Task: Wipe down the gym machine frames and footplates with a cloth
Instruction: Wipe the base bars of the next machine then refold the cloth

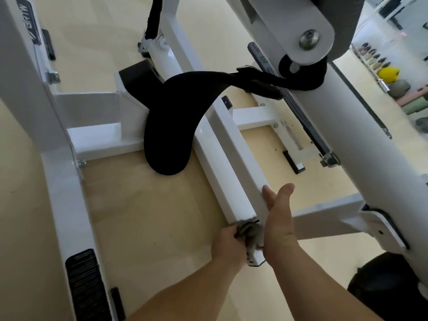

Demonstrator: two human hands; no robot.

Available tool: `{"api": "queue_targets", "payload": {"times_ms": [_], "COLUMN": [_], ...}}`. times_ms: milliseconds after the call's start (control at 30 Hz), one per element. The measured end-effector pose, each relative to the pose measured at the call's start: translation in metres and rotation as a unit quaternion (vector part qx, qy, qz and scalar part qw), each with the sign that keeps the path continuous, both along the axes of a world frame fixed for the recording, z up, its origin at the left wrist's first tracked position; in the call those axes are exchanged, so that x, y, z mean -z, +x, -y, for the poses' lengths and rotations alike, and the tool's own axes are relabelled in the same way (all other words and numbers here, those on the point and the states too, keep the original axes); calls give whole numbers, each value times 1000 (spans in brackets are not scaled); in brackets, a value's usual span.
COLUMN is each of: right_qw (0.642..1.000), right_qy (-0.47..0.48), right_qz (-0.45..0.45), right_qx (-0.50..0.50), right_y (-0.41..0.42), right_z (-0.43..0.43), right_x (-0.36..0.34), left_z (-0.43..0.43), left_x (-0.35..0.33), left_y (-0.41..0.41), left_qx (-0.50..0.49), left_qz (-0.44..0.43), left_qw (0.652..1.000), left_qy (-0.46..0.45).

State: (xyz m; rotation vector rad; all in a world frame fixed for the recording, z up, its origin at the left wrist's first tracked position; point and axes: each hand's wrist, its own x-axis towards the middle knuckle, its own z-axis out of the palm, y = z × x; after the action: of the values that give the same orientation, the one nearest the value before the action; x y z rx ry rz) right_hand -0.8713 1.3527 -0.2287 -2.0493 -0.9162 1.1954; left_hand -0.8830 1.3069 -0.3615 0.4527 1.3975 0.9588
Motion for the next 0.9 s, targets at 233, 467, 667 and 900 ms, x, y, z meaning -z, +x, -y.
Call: {"api": "queue_targets", "payload": {"times_ms": [233,467,667,900], "right_qw": [977,973,974,961], "right_qy": [85,-196,-201,-127], "right_qz": [191,121,76,-212], "right_qx": [-26,29,70,122], "right_y": [11,37,71,74], "right_z": [44,105,116,105], "right_x": [12,60,77,70], "left_z": [-62,-73,-10,21], "left_x": [-34,-65,-38,-43], "left_y": [-62,-35,-12,-17], "left_qx": [-83,-10,140,199], "left_qz": [2,-16,-110,-41], "left_qw": [993,996,972,973], "left_qy": [87,92,154,106]}}
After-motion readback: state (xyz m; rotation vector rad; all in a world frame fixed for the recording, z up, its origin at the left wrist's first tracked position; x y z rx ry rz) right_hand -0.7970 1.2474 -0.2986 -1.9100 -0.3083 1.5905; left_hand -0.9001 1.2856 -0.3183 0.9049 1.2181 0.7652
